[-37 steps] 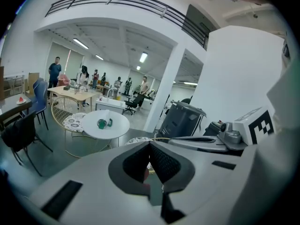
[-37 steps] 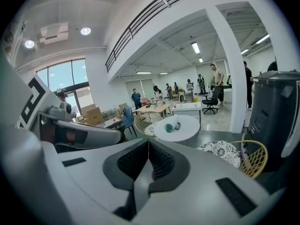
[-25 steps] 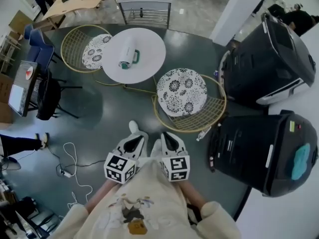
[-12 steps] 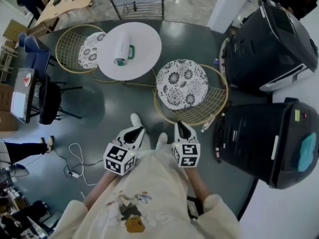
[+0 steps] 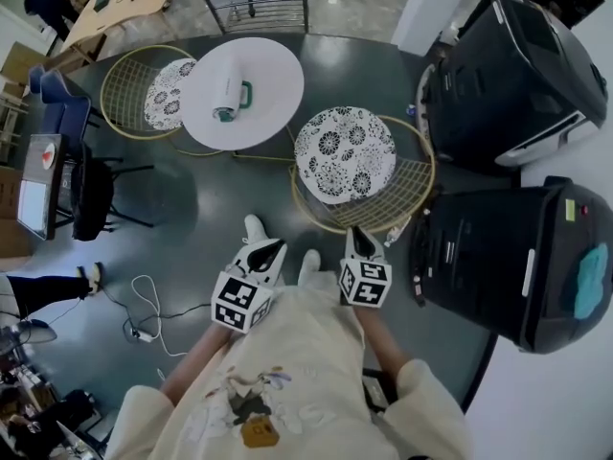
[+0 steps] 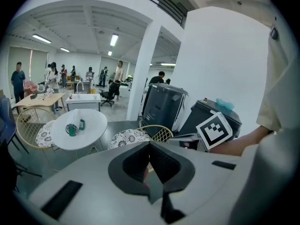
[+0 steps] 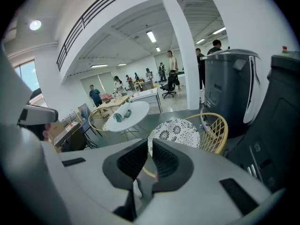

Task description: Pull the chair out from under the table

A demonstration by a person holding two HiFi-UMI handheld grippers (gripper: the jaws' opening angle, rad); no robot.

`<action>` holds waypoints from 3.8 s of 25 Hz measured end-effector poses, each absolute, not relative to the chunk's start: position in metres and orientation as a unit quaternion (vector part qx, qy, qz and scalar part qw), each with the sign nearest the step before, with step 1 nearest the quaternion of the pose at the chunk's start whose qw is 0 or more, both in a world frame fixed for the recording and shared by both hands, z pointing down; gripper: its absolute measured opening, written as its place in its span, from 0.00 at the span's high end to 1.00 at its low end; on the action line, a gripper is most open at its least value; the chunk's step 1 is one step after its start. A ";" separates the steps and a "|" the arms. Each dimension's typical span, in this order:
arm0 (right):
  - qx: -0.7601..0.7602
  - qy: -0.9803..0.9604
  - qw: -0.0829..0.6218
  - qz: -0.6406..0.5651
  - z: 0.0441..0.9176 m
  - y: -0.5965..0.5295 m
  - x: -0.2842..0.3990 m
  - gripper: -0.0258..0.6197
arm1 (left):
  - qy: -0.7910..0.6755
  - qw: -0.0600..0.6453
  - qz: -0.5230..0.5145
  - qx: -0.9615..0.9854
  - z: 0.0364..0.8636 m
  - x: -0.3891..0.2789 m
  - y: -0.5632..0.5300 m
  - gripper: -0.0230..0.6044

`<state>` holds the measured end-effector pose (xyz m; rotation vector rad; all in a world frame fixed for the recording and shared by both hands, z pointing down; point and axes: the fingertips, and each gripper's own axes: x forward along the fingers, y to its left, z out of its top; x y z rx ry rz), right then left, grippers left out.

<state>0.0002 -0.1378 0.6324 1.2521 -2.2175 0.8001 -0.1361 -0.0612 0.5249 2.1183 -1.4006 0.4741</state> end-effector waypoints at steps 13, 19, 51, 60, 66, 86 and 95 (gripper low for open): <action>0.502 -0.754 0.213 0.367 0.662 -0.128 0.032 0.92 | -0.457 0.277 0.189 0.824 0.541 -0.087 -0.056 0.96; 0.534 -0.734 0.221 0.358 0.670 -0.129 0.057 0.90 | -0.437 0.277 0.204 0.831 0.545 -0.084 -0.053 0.96; 0.607 -0.609 0.184 0.476 0.775 -0.190 0.152 0.82 | -0.392 0.298 0.256 0.832 0.583 -0.037 -0.074 0.96; 0.623 -0.577 0.180 0.496 0.792 -0.194 0.154 0.82 | -0.399 0.300 0.258 0.827 0.586 -0.046 -0.074 0.96; 0.621 -0.573 0.148 0.514 0.798 -0.195 0.153 0.82 | -0.398 0.305 0.259 0.825 0.590 -0.050 -0.074 0.96; 0.635 -0.511 0.091 0.572 0.797 -0.175 0.156 0.87 | -0.420 0.304 0.252 0.817 0.587 -0.066 -0.059 0.96; 0.637 -0.502 0.099 0.576 0.796 -0.142 0.166 0.87 | -0.420 0.306 0.252 0.816 0.588 -0.067 -0.055 0.96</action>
